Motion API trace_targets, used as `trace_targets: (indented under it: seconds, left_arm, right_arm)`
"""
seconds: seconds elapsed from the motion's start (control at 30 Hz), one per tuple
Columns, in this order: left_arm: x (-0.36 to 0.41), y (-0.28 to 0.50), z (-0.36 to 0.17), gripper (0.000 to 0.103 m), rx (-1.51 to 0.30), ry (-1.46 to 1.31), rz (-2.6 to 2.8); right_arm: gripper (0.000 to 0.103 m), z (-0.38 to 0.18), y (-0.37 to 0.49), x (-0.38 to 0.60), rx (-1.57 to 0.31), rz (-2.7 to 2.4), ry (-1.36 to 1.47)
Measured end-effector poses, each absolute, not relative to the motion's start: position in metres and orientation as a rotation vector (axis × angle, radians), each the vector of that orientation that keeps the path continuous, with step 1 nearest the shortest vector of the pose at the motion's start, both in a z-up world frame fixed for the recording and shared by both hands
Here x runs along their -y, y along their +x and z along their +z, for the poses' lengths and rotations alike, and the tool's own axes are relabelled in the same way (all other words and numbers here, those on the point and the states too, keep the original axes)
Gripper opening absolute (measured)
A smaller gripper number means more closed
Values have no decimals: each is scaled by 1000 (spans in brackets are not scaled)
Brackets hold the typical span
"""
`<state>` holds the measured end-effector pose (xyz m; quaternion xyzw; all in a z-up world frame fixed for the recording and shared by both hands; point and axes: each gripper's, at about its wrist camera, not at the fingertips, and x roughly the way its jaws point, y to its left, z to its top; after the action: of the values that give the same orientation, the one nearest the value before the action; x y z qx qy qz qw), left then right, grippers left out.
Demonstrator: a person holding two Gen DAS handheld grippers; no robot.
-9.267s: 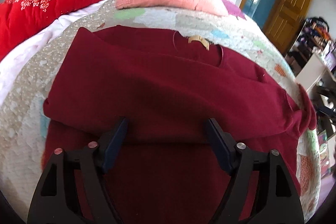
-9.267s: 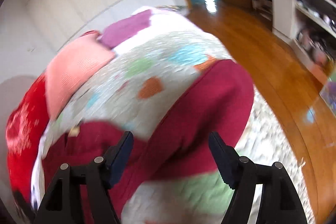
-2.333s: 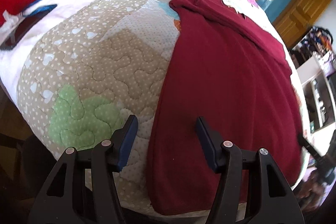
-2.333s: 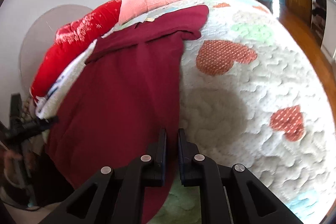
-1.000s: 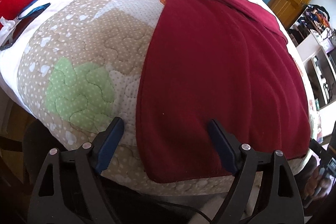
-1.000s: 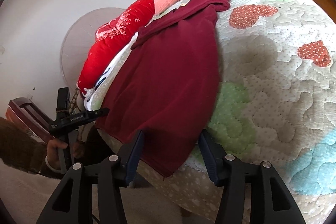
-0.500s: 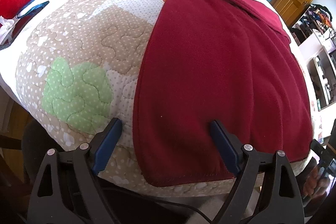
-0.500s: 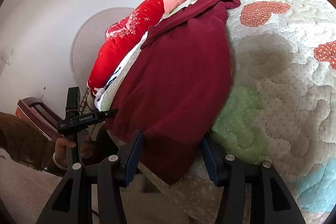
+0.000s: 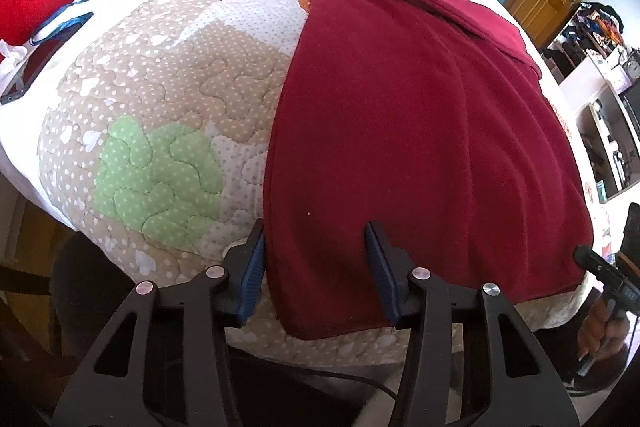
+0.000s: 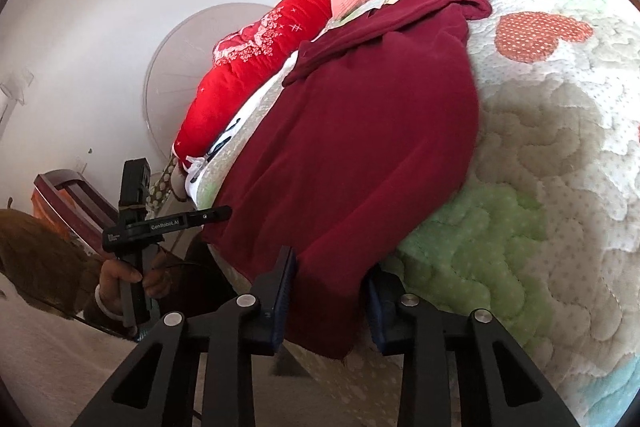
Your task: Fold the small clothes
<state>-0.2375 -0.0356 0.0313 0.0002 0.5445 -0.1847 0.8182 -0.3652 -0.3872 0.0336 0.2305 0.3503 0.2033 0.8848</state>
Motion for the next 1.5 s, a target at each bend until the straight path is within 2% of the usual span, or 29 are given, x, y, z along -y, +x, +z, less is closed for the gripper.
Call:
trace_targets:
  seconds: [0.33, 0.4, 0.43, 0.53, 0.73, 0.9, 1.2, 1.4, 1.43, 1.5]
  left_arm:
    - [37, -239, 31, 48, -1153, 11, -392]
    - [38, -239, 32, 38, -1150, 9, -400]
    - [38, -240, 34, 28, -1150, 4, -417]
    - [42, -242, 38, 19, -1143, 25, -447]
    - [28, -229, 49, 13, -1155, -109, -492]
    - [17, -212, 63, 9, -1113, -215, -494]
    - [26, -180, 78, 8, -1076, -242, -538]
    - [2, -179, 58, 9, -1221, -387, -568]
    - [-1, -179, 51, 11, -1256, -420, -566]
    - [-6, -183, 40, 22, -1309, -459, -548]
  right_arm:
    - [32, 24, -362, 396, -712, 440, 570]
    - [32, 24, -363, 398, -713, 441, 572]
    - [32, 25, -362, 397, -713, 439, 565]
    - [29, 31, -363, 386, -713, 426, 501]
    - [22, 46, -367, 384, -654, 441, 492]
    - [22, 67, -366, 393, -576, 464, 533]
    - [21, 111, -333, 403, -469, 454, 513]
    - [21, 118, -324, 398, -470, 465, 470]
    - [21, 116, -322, 397, -477, 466, 476]
    - [21, 111, -320, 397, -490, 466, 497]
